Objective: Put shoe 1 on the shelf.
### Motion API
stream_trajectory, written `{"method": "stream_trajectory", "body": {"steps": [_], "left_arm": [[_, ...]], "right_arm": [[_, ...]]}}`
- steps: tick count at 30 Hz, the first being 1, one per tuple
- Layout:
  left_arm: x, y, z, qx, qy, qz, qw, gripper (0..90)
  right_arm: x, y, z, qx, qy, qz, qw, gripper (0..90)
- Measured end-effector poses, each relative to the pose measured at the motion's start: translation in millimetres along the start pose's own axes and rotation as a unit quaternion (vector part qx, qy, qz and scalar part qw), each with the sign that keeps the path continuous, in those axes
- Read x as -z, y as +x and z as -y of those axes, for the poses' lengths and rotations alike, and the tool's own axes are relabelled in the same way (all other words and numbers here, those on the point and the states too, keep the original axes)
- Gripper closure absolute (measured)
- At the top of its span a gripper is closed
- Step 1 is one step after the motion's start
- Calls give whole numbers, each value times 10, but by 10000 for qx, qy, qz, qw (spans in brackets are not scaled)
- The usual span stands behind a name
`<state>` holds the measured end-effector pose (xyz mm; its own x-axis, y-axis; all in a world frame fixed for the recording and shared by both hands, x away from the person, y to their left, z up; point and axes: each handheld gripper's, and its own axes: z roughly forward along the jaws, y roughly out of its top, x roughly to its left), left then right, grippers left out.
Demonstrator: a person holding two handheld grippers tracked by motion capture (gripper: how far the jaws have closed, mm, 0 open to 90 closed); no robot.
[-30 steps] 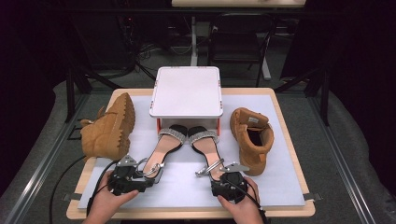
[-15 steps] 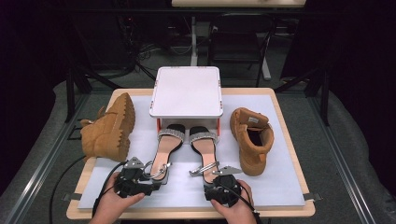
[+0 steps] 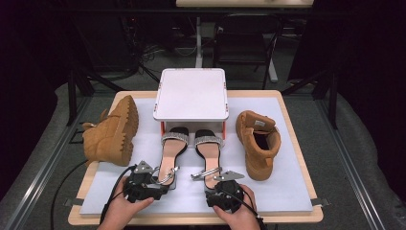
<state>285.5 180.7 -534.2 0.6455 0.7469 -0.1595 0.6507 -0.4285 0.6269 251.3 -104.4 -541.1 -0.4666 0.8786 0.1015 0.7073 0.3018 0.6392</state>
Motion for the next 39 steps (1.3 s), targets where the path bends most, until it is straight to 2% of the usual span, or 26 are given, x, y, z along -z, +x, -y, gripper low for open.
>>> {"method": "stream_trajectory", "body": {"steps": [2,4,9,14,17,24,29,32,39], "left_arm": [[-24,-6,-5,-27,2,32,10000,358],[-56,-16,-11,-47,4,66,10000,353],[-135,-14,-49,-2,3,-65,10000,319],[-177,-8,-60,29,-31,-80,10000,291],[-219,-31,-78,22,-73,-193,9998,272],[-247,-39,-77,-22,-90,-251,9996,269],[-233,-58,-91,-108,-50,-349,9993,286],[-219,-82,-122,-233,45,-425,9988,300],[-221,-71,-169,-219,51,-388,9990,304]], "right_arm": [[-14,-22,-6,76,-36,108,9999,334],[-30,-35,-16,48,-85,66,9999,327],[-81,-29,-53,159,-44,44,9999,313],[-119,-21,-74,196,-61,64,9998,308],[-152,-25,-82,108,-65,99,9999,310],[-159,-14,-81,39,-88,150,9998,314],[-155,1,-75,-66,-116,184,9997,322],[-151,17,-69,-114,-132,250,9995,328],[-143,30,-67,-223,-128,262,9993,338]]}}
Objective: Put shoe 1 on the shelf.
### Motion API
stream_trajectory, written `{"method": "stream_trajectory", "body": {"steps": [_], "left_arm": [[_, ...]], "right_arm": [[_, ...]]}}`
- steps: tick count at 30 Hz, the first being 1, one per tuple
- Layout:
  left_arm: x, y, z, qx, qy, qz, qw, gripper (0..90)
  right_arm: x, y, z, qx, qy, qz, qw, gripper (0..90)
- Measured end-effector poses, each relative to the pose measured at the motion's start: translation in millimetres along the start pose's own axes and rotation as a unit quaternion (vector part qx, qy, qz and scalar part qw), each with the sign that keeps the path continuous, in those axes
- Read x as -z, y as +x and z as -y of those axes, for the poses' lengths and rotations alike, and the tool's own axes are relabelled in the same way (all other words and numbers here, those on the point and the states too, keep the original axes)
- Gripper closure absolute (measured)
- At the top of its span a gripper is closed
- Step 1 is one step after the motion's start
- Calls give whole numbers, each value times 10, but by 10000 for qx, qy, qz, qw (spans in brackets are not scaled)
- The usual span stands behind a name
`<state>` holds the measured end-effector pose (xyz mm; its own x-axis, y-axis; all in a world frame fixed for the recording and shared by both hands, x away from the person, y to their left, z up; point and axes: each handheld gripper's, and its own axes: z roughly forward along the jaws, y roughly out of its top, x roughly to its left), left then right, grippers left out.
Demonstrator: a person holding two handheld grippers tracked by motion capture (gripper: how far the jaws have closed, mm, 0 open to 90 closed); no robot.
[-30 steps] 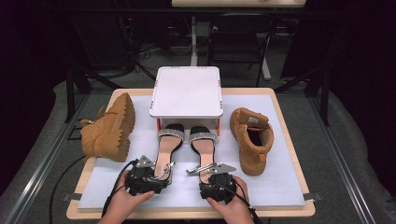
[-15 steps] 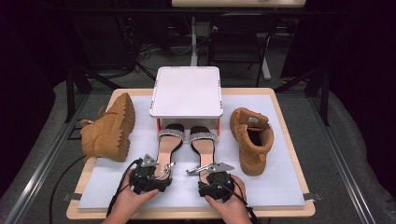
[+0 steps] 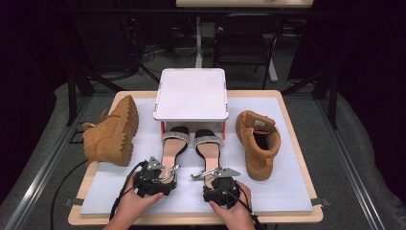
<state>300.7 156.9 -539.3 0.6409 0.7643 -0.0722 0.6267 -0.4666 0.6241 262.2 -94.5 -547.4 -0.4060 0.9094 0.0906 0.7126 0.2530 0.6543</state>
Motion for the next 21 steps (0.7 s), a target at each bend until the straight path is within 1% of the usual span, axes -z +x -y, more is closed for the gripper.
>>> {"method": "stream_trajectory", "body": {"steps": [1,2,3,4,6,8,9,10,12,14,18,19,20,21], "left_arm": [[-1,6,-10,3,3,-4,10000,304],[6,23,-29,31,-13,52,10000,305],[6,23,-29,31,-13,52,10000,305],[18,35,-53,68,-68,88,9999,306],[30,42,-75,82,-109,86,9999,306],[44,55,-103,100,-169,112,9997,306],[52,70,-127,181,-246,159,9994,306],[60,88,-146,206,-250,209,9993,307],[65,108,-176,279,-302,236,9989,307],[71,117,-201,304,-303,224,9988,309],[57,120,-246,357,-255,196,9988,311],[54,119,-254,362,-240,189,9989,312],[53,113,-261,379,-236,168,9989,312],[53,105,-266,416,-243,159,9987,313]], "right_arm": [[0,0,0,0,0,0,10000,338],[0,3,1,-26,-15,7,10000,340],[0,3,1,-26,-15,7,10000,340],[1,7,3,-63,-22,17,10000,343],[2,5,3,-53,-24,24,10000,344],[4,14,0,-113,-11,48,9999,348],[5,17,-2,-123,4,53,9999,348],[9,20,-7,-148,30,71,9999,350],[18,21,-11,-172,87,78,9998,354],[19,23,-18,-188,91,95,9997,355],[41,45,-61,-323,115,98,9994,355],[38,54,-72,-364,79,92,9993,355],[44,57,-86,-375,126,107,9992,355],[43,61,-101,-418,102,90,9990,356]]}}
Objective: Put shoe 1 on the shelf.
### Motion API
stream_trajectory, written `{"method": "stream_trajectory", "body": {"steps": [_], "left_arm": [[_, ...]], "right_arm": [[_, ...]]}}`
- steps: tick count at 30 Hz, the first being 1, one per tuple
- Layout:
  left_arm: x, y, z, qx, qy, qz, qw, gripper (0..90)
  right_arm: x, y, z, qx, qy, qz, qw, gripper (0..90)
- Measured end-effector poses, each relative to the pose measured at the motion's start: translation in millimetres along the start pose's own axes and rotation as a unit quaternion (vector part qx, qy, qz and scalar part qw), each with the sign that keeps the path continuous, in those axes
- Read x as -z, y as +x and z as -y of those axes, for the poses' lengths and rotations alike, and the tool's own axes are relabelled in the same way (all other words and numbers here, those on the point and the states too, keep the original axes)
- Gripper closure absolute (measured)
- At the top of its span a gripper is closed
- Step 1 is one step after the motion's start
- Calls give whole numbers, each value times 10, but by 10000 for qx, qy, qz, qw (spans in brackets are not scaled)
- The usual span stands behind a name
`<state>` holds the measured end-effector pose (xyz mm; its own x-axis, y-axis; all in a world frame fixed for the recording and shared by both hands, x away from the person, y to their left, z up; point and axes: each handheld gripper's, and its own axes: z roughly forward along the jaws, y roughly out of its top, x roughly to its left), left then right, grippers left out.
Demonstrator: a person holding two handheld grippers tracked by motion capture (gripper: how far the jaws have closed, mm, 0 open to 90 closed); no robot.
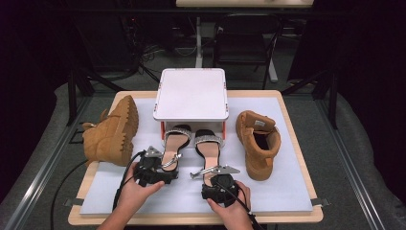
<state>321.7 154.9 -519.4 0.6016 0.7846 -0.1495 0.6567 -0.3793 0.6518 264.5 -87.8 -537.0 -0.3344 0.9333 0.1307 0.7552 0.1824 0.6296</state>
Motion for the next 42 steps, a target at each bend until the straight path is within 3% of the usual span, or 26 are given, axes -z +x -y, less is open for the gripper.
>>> {"method": "stream_trajectory", "body": {"steps": [6,11,14,21,29,42], "left_arm": [[-10,-6,-14,80,-7,-9,10000,313],[-55,18,-63,65,20,-90,9999,316],[-93,33,-94,97,22,-110,9999,317],[-199,94,-193,182,46,-191,9996,321],[-252,114,-266,199,53,-261,9994,322],[-235,104,-302,215,50,-280,9994,323]], "right_arm": [[0,4,-136,-190,-76,-29,9998,358],[-6,-60,-267,-306,-221,25,9993,382],[-5,-102,-333,-458,-240,-58,9986,385],[-86,-36,-328,-374,-201,136,9990,386],[-196,-11,-400,-549,-212,218,9980,387],[-330,-46,-667,-601,-276,496,9966,402]]}}
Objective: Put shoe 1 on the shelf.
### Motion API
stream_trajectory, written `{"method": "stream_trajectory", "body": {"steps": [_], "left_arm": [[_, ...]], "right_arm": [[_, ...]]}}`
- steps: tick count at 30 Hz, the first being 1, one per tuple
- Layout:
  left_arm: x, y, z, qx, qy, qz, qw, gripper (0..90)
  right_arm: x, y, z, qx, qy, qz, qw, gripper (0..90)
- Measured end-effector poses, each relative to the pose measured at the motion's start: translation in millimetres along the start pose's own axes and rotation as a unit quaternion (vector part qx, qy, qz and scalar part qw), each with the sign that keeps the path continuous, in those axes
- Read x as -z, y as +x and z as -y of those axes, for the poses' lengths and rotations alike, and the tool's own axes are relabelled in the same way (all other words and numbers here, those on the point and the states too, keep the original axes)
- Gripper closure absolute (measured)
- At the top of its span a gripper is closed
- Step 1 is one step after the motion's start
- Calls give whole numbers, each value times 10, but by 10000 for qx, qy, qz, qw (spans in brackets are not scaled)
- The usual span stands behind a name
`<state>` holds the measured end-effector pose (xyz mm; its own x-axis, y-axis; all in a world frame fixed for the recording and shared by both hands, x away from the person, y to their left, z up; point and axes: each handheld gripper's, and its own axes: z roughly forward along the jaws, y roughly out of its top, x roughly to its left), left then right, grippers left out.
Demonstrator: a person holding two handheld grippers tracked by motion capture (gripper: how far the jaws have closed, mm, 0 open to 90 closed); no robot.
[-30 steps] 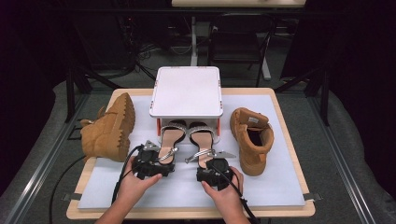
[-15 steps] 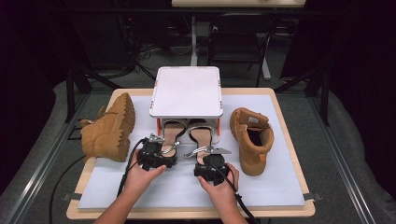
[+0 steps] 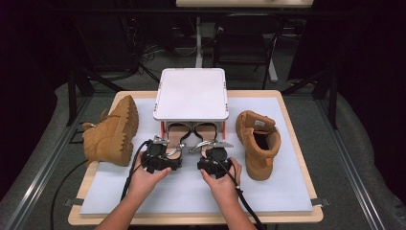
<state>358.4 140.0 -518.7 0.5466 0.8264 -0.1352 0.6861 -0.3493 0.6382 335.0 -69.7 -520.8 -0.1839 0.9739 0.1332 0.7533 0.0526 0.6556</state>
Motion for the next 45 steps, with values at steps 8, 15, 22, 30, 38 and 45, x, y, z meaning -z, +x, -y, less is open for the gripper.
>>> {"method": "stream_trajectory", "body": {"steps": [8,15,22,30,38,45], "left_arm": [[-27,-23,13,27,44,-66,10000,324],[-30,-28,12,35,63,-77,9999,324],[-37,-30,16,40,53,-76,9999,324],[-85,7,-68,66,2,-141,9999,324],[-234,121,-255,87,-113,-261,9996,326],[-357,204,-361,87,-275,-351,9990,328]], "right_arm": [[-181,26,-160,-63,26,128,9999,403],[-320,29,-306,-114,-46,410,9991,417],[-395,30,-389,-254,-132,461,9985,418],[-479,10,-422,-306,-41,601,9977,422],[-490,8,-411,-296,-11,631,9976,422],[-491,8,-401,-282,-48,635,9976,422]]}}
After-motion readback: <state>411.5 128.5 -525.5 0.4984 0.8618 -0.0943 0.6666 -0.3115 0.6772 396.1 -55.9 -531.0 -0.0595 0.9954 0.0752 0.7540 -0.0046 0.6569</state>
